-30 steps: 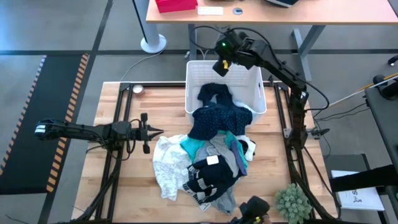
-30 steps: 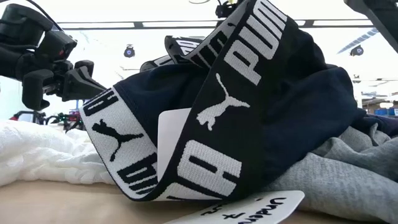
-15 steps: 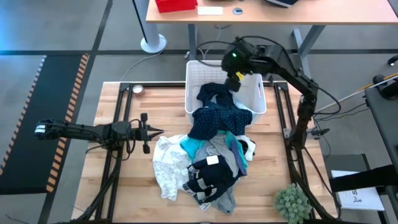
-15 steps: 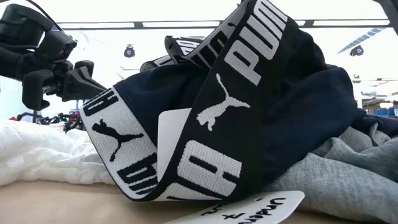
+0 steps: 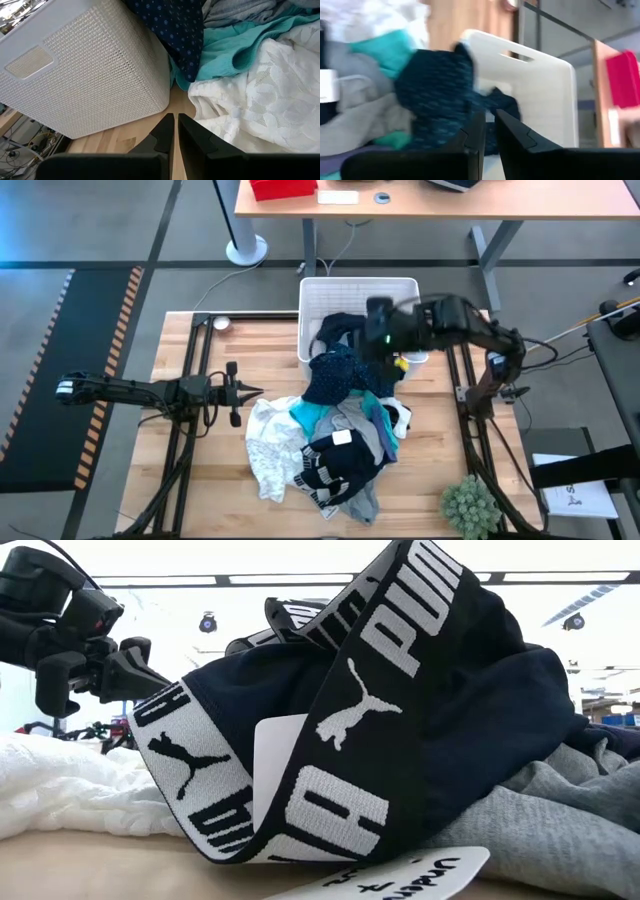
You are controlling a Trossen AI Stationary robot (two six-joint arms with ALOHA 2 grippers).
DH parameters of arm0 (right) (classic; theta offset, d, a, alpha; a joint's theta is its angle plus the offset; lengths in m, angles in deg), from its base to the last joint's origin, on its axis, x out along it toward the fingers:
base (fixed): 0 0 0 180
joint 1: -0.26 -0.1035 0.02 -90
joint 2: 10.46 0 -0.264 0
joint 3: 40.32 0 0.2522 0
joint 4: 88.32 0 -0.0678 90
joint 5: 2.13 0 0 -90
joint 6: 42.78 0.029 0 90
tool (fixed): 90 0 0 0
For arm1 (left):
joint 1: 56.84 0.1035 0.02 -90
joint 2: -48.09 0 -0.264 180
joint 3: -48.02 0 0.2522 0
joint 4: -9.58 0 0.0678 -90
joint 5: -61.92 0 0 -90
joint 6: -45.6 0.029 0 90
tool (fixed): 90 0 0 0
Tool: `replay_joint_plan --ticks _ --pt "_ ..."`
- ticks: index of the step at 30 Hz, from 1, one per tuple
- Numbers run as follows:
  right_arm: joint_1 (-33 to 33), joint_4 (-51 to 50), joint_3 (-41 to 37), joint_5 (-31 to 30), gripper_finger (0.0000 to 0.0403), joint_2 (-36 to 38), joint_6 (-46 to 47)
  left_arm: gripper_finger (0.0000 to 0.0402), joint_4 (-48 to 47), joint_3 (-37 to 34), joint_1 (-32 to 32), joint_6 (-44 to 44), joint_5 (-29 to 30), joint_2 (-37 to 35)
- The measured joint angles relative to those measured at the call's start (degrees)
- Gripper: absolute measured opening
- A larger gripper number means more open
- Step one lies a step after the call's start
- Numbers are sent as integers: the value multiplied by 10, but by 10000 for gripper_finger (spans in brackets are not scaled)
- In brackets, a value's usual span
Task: Sort clothes
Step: Put the blue polo shirt into the white laundry bin
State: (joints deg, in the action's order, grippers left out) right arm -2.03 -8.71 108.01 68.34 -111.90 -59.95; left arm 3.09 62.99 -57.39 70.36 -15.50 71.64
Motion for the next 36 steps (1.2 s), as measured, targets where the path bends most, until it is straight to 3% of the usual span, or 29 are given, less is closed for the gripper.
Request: replay_joint_plan --ticks 7,12,21,25,36 --pt "-93 -3 -12 -85 57 -32 38 11 0 0 0 0 0 0" --pt "-125 -3 -52 -90 105 -55 67 11 0 0 0 0 0 0" --pt "-149 55 -218 -92 193 -59 92 11 0 0 0 0 0 0" --pt "-159 94 -289 -128 221 -59 83 11 0 0 0 0 0 0" --pt "-169 227 -427 -172 264 -59 8 11 0 0 0 0 0 0"
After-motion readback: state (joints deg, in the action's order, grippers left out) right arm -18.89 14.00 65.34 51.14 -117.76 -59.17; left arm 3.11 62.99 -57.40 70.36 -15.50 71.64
